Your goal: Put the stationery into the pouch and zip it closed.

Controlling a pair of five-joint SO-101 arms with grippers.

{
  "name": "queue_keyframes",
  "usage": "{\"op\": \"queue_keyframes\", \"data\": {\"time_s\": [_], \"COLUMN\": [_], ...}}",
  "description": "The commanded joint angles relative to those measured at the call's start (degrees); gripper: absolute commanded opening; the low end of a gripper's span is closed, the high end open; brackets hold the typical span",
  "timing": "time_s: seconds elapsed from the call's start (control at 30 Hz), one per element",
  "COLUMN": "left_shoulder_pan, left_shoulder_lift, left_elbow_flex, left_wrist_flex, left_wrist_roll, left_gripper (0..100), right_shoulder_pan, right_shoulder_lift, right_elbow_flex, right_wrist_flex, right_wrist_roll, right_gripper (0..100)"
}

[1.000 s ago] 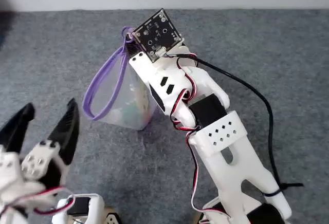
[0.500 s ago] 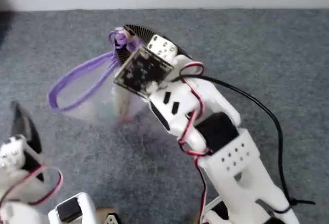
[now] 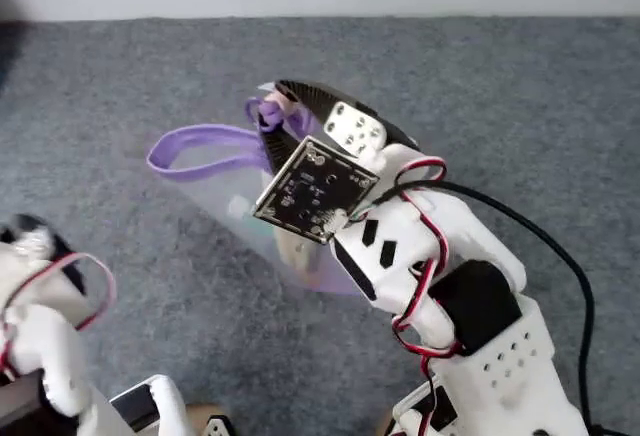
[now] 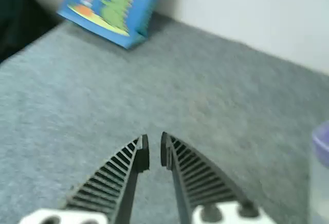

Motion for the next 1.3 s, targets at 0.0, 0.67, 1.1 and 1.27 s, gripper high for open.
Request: {"op": "queue_keyframes", "data": {"time_s": [0.0,0.67,1.1,1.27], "left_shoulder_pan": [13.6,33.8,38.6,36.4], "left_shoulder_lift": [0.9,3.3,29.2,32.0], "left_elbow_flex": [-0.1,21.7,5.5,-5.1], "left_wrist_flex": [5.8,-33.2,-38.4,-28.9], "left_wrist_roll": [0.4,6.4,6.2,4.7], "left_gripper": [5,5,5,5], "right_shoulder_pan": [1.9,0.6,1.3,3.1], "right_shoulder_lift": [-2.2,-2.2,1.8,5.5], "right_elbow_flex": [-4.0,1.0,3.7,3.7], "right_wrist_flex": [0.8,5.9,5.5,5.5], "right_wrist_roll": [0.2,-2.3,-2.4,-2.5], "right_gripper": [0.8,0.8,0.8,0.8]}}
